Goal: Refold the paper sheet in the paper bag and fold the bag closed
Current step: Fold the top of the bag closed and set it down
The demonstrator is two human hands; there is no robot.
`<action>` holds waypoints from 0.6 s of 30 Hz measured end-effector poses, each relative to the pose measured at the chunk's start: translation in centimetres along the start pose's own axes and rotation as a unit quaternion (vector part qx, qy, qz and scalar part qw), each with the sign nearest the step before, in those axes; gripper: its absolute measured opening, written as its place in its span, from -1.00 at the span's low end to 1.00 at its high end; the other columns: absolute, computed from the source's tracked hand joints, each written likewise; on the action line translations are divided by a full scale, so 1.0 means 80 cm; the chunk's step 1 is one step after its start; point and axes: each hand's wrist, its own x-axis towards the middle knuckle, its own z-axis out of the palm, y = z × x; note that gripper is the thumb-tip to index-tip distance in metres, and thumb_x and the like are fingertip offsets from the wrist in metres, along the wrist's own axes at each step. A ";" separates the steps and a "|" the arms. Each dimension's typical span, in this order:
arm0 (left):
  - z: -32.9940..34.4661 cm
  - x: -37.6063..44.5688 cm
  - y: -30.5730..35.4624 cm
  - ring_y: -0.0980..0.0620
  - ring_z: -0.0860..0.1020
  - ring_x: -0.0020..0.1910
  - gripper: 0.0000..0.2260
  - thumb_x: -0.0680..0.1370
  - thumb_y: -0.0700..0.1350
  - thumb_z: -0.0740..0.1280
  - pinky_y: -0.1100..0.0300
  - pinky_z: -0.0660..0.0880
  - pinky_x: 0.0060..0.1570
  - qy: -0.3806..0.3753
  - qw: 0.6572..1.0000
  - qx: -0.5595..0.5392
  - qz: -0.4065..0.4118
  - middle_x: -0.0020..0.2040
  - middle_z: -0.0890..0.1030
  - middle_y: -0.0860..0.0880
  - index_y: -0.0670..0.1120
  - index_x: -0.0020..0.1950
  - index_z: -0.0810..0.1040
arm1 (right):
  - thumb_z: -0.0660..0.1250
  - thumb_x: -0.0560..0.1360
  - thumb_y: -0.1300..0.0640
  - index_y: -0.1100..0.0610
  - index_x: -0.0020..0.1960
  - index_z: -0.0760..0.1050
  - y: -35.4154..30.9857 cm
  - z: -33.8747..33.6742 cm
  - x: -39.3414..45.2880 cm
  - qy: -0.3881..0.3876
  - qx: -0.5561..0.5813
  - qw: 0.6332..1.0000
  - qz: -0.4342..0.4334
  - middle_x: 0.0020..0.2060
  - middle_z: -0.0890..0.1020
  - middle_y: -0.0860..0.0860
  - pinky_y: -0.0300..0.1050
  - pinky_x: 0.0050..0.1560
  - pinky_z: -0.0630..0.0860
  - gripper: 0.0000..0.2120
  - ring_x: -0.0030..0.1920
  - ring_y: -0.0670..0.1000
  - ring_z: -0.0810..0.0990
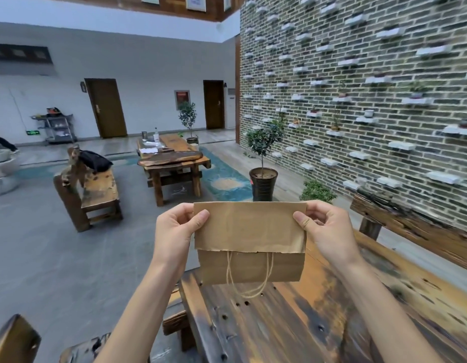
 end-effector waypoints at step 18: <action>0.125 0.291 -0.272 -0.06 0.39 -0.19 -0.62 0.35 -0.04 0.53 -0.02 0.31 -0.11 -0.218 0.969 -0.032 -0.107 -0.24 0.46 -0.15 -0.33 -0.23 0.49 | 0.50 0.41 0.30 0.14 -0.21 0.66 0.199 0.004 0.169 0.093 -0.173 0.971 0.134 -0.35 0.69 -0.10 -0.38 -0.26 0.49 -0.91 -0.35 -0.18 0.59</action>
